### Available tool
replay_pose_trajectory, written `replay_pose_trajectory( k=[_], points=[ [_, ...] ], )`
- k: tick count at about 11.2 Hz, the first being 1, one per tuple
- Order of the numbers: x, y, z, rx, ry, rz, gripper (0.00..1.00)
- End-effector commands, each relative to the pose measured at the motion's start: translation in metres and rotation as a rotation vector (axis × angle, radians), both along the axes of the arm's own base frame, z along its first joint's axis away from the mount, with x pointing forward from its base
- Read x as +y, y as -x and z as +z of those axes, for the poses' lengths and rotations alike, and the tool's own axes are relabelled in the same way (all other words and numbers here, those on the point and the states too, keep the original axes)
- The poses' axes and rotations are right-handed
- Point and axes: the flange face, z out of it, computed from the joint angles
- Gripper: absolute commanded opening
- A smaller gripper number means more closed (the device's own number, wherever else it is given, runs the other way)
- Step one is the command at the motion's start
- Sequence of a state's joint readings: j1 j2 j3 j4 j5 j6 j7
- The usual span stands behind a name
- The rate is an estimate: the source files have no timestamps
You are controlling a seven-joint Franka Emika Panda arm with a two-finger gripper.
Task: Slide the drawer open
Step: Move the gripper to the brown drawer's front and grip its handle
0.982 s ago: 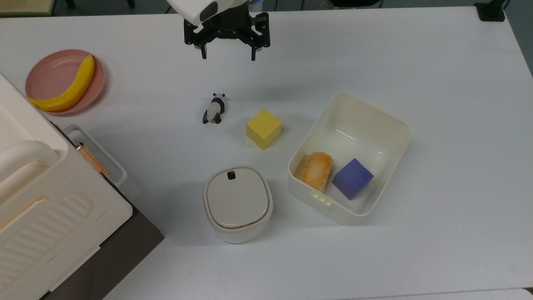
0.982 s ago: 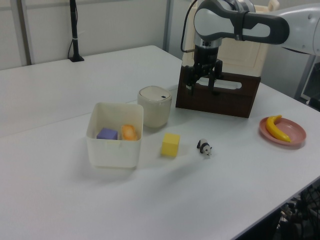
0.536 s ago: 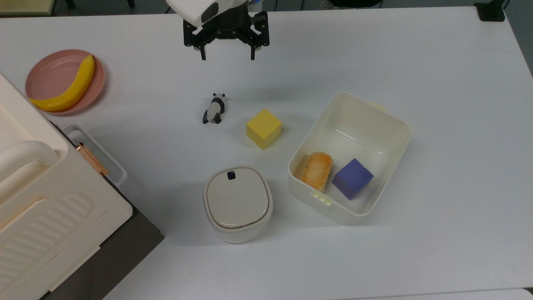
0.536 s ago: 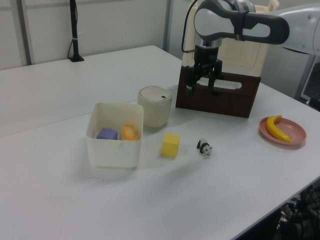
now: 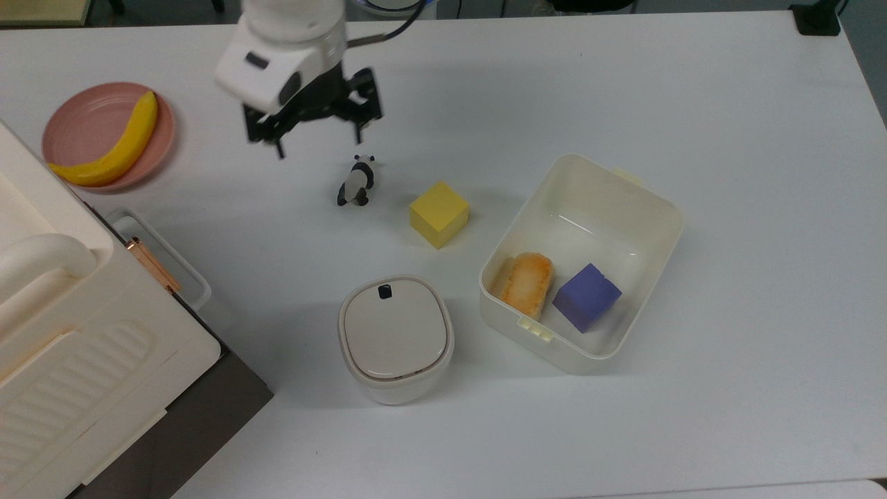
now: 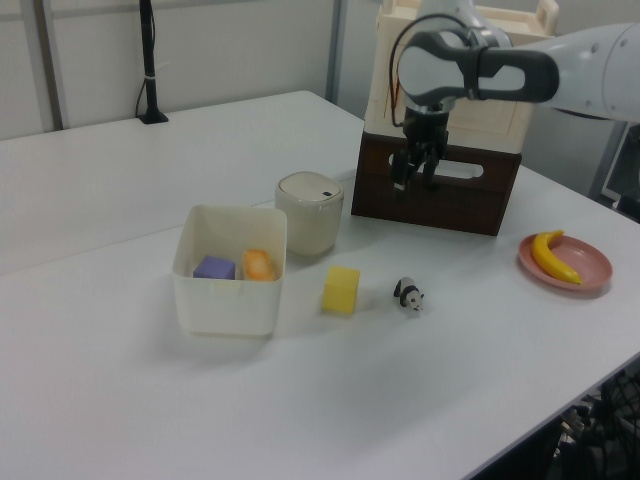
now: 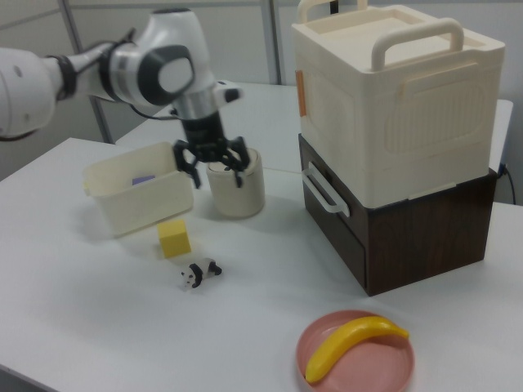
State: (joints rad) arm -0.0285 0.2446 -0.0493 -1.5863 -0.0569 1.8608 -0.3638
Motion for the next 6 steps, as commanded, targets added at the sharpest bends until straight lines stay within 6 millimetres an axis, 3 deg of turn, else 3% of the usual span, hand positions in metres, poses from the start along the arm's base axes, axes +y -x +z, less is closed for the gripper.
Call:
replay_pose_trajectory(
  k=[1, 3, 6],
  points=[
    [-0.053, -0.016, -0.008, -0.097, 0.086, 0.161, 0.95],
    [-0.062, -0.022, -0.016, -0.112, 0.105, 0.231, 0.95],
    [-0.096, -0.039, -0.024, -0.195, 0.188, 0.256, 0.94]
  ],
)
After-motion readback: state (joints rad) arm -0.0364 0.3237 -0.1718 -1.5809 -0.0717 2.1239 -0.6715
